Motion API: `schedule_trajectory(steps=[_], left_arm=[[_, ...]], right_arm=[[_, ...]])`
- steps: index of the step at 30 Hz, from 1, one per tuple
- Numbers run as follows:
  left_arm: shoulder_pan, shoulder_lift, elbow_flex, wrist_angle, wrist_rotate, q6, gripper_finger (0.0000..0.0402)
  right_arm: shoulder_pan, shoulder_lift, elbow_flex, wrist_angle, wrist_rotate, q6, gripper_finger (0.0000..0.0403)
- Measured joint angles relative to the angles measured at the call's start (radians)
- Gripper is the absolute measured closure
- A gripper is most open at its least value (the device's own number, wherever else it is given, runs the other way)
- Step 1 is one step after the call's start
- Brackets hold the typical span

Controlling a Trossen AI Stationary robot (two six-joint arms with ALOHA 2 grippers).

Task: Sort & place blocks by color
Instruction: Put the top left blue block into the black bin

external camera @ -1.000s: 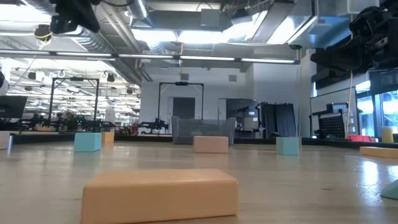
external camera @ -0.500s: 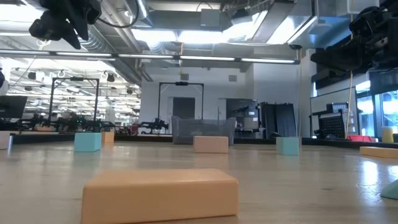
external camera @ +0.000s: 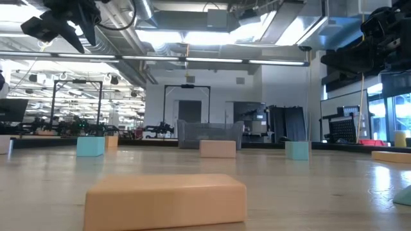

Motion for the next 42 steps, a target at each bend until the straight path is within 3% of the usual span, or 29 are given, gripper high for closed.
schedule_trajectory(steps=[11, 18, 22, 26, 31, 38, 42], left_arm=[[-0.059, 0.061, 0.000, -0.041, -0.018, -0.069, 0.0285], [-0.060, 0.064, 0.000, 0.025, -0.012, -0.105, 0.0280], [-0.060, 0.072, 0.000, 0.046, -0.013, -0.111, 0.0246], [-0.061, 0.078, 0.000, 0.019, 0.000, -0.183, 0.0188], [-0.061, 0.115, 0.000, -0.023, -0.015, -0.166, 0.0123], [-0.066, 0.180, 0.000, 0.000, -0.024, -0.112, 0.0108], [-0.108, 0.232, 0.000, -0.001, -0.090, -0.110, 0.0112]], right_arm=[[0.000, 0.000, 0.000, 0.000, 0.000, 0.000, 0.0391], [0.000, 0.000, 0.000, 0.000, 0.000, 0.000, 0.0391], [0.000, 0.000, 0.000, 0.000, 0.000, 0.000, 0.0391], [0.000, 0.000, 0.000, 0.000, 0.000, 0.000, 0.0391], [0.000, 0.000, 0.000, 0.000, 0.000, 0.000, 0.0391], [0.000, 0.000, 0.000, 0.000, 0.000, 0.000, 0.0391], [0.000, 0.000, 0.000, 0.000, 0.000, 0.000, 0.0391]])
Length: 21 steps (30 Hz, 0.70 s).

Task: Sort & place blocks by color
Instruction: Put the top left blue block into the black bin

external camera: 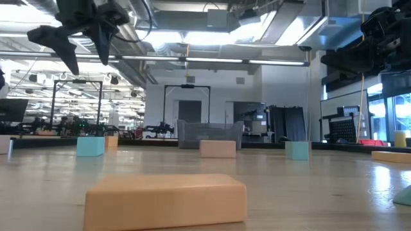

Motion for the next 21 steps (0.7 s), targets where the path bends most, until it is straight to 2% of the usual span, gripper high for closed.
schedule_trajectory(steps=[6, 14, 21], left_arm=[[-0.085, 0.092, 0.000, 0.025, -0.026, -0.123, 0.0113], [-0.215, 0.239, 0.000, 0.073, -0.038, -0.416, 0.0113], [-0.260, 0.371, 0.000, 0.142, -0.068, -0.518, 0.0113]], right_arm=[[0.000, 0.001, 0.000, 0.000, 0.000, 0.000, 0.0391], [0.000, 0.002, 0.000, 0.001, 0.000, -0.002, 0.0391], [0.000, 0.000, 0.000, 0.003, 0.000, -0.003, 0.0391]])
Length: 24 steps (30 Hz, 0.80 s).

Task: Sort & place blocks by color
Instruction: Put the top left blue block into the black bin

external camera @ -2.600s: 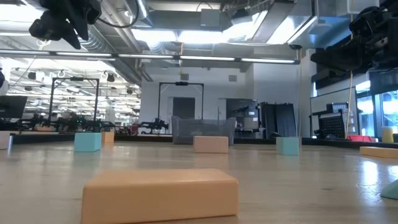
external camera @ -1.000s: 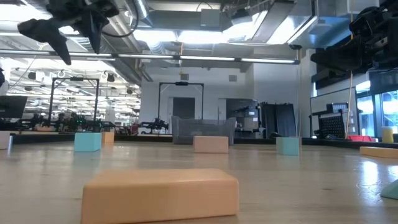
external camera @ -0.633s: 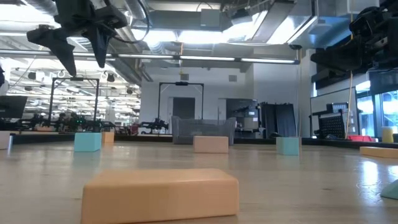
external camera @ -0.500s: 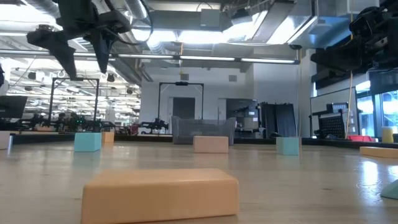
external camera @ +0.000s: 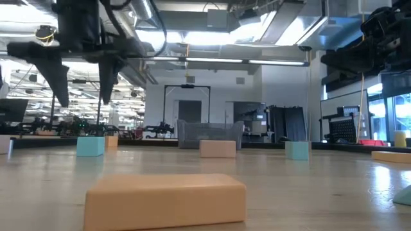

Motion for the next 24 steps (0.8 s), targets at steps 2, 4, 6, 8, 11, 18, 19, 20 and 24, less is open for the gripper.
schedule_trajectory(steps=[2, 4, 6, 8, 11, 18, 19, 20, 24], left_arm=[[-0.002, 0.029, 0.000, 0.019, -0.026, -0.014, 0.0113], [0.000, 0.052, 0.000, 0.019, -0.044, -0.030, 0.0113], [0.005, 0.071, 0.000, 0.026, -0.057, -0.031, 0.0113], [0.011, 0.086, 0.000, 0.029, -0.061, -0.031, 0.0113], [0.023, 0.109, 0.000, 0.032, -0.066, -0.030, 0.0113], [0.051, 0.172, 0.000, 0.036, -0.067, -0.032, 0.0113], [0.055, 0.181, 0.000, 0.040, -0.067, -0.035, 0.0113], [0.059, 0.190, 0.000, 0.040, -0.066, -0.041, 0.0113], [0.081, 0.222, 0.000, 0.038, -0.065, -0.056, 0.0113]], right_arm=[[0.000, 0.001, 0.000, -0.001, 0.000, 0.000, 0.0391], [0.000, 0.001, 0.000, -0.001, 0.000, 0.000, 0.0391], [0.000, 0.001, 0.000, -0.002, 0.000, -0.001, 0.0391], [-0.001, 0.001, 0.000, 0.000, 0.002, -0.026, 0.0391], [-0.001, 0.001, 0.000, -0.001, 0.002, -0.038, 0.0391], [-0.001, 0.001, 0.000, -0.001, 0.002, -0.027, 0.0391], [-0.001, 0.001, 0.000, -0.001, 0.002, -0.027, 0.0391], [-0.001, 0.001, 0.000, 0.000, 0.001, -0.027, 0.0391], [-0.001, 0.001, 0.000, 0.003, 0.000, -0.024, 0.0391]])
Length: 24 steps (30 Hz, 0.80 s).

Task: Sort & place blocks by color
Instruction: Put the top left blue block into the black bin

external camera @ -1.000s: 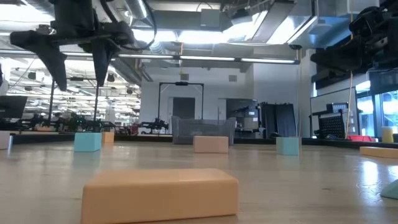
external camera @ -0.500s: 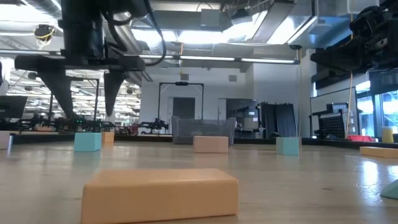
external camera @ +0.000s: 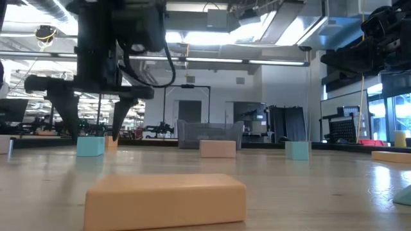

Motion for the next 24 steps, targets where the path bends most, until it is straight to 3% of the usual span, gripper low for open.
schedule_trajectory(steps=[8, 24], left_arm=[[0.033, 0.073, 0.000, 0.003, 0.055, 0.000, 0.0113], [0.032, 0.093, 0.002, 0.003, 0.009, 0.087, 0.0113]], right_arm=[[0.000, 0.000, 0.000, 0.004, 0.000, 0.002, 0.0391], [0.000, 0.000, 0.000, 0.013, 0.000, 0.004, 0.0391]])
